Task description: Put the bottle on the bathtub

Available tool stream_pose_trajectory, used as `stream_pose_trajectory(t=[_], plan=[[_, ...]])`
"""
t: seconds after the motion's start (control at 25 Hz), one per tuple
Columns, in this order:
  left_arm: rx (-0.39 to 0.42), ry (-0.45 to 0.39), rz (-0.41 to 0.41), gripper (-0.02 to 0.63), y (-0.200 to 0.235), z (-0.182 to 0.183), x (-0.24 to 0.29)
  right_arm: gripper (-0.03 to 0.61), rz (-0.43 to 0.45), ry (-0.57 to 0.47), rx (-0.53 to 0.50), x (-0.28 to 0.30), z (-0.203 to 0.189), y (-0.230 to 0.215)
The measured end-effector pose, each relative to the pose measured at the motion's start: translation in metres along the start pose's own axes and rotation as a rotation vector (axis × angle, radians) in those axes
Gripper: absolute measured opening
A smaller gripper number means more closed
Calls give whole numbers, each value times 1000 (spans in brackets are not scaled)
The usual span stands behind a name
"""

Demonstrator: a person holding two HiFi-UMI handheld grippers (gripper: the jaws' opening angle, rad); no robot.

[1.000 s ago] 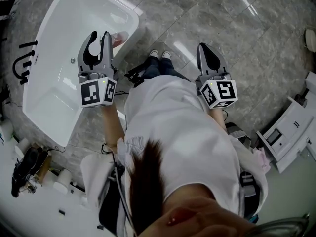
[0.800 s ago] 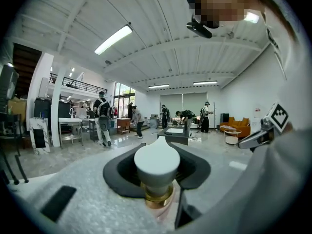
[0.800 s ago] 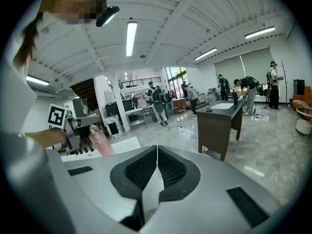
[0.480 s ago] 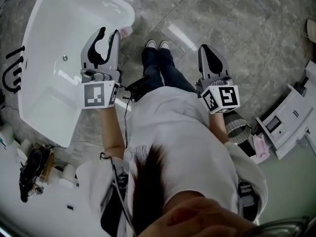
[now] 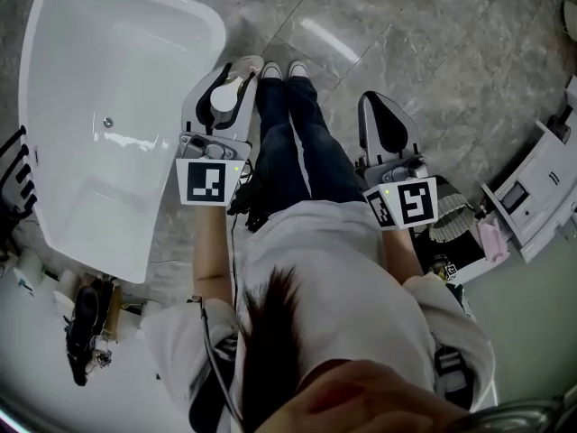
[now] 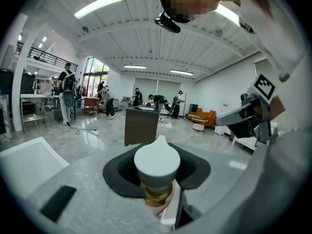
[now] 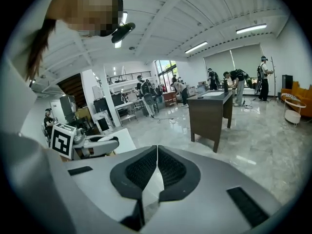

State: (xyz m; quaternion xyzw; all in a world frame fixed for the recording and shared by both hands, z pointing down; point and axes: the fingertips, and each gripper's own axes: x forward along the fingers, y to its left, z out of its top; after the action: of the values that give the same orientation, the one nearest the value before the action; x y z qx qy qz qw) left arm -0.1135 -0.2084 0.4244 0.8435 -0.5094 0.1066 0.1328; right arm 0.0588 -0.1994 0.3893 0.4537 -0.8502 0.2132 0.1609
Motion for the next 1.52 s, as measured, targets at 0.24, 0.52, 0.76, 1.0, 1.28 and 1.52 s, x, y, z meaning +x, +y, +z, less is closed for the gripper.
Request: stream_pose_trajectory(t=[0.24, 0.52, 0.76, 1.0, 1.28, 1.52], plan=[[17, 74, -56, 138, -10, -77, 34, 14, -33, 10, 29, 11, -38, -9], [-9, 145, -83, 138, -15, -161, 72, 14, -68, 78, 94, 15, -94, -18], [-30, 174, -56, 138, -6, -226, 102, 14, -69, 104, 120, 27, -120, -22], [-59, 217, -32, 138, 8, -287, 129, 14, -75, 136, 145, 42, -143, -28], [-86, 305, 19, 138, 26, -360, 159, 14, -59, 189, 156, 57, -166, -36], [-113, 353, 92, 138, 37, -415, 180, 14, -68, 226, 134, 67, -185, -52]])
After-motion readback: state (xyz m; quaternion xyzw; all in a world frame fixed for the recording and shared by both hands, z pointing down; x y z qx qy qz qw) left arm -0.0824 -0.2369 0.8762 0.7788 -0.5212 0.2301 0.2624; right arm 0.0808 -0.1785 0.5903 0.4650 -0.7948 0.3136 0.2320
